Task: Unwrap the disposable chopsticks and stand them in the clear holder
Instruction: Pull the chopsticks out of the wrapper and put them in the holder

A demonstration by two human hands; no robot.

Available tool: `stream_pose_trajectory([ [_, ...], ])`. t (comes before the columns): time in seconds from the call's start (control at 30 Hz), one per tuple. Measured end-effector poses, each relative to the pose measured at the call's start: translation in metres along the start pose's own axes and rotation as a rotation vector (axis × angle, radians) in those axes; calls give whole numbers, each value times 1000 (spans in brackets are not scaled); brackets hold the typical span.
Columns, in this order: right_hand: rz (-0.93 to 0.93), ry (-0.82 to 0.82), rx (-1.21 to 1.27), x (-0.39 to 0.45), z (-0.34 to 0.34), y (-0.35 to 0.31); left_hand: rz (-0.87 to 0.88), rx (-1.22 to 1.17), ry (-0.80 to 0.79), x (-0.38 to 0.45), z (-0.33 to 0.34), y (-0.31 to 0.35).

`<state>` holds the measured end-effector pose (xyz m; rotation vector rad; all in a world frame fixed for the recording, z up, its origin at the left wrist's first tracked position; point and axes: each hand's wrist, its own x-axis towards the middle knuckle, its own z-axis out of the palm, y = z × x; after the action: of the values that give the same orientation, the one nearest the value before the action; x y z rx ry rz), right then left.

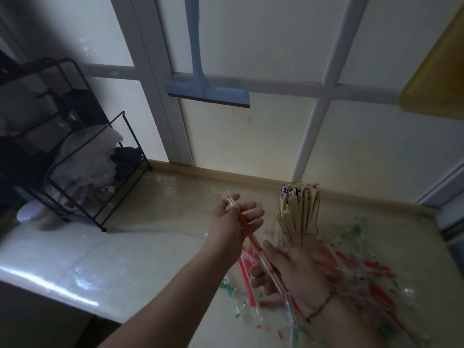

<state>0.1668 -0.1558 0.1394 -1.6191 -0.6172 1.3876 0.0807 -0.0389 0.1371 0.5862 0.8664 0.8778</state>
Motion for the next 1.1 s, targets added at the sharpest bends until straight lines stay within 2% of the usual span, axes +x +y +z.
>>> stream_pose_trajectory([
  [0.13,49,-48,-57,-7,-6,8,36,-92,104,15,-11,6],
  [0.33,45,-88,-109,-8,-19,21,69,-214,176,40,-36,19],
  [0.47,111,-115,-175,-17,-42,32,196,-233,439,72,-75,55],
  [0.6,136,-66,-213,-22,-67,38,323,-273,712,99,-128,72],
  [0.7,140,-28,-186,-22,-77,36,360,-78,859,117,-158,46],
  [0.83,104,-20,-192,-19,-75,29,208,328,928,124,-187,-15],
  [0.9,74,-6,-199,-19,-74,27,109,589,978,123,-191,-24],
  [0.97,41,16,-202,-20,-74,26,55,716,1045,112,-177,-20],
  [1.0,13,34,-224,-19,-74,27,118,736,1017,104,-165,-18],
  [1.03,-22,54,-254,-18,-72,28,224,732,879,91,-150,-20],
  [1.1,-82,95,-326,-18,-64,29,404,672,369,51,-114,-27],
])
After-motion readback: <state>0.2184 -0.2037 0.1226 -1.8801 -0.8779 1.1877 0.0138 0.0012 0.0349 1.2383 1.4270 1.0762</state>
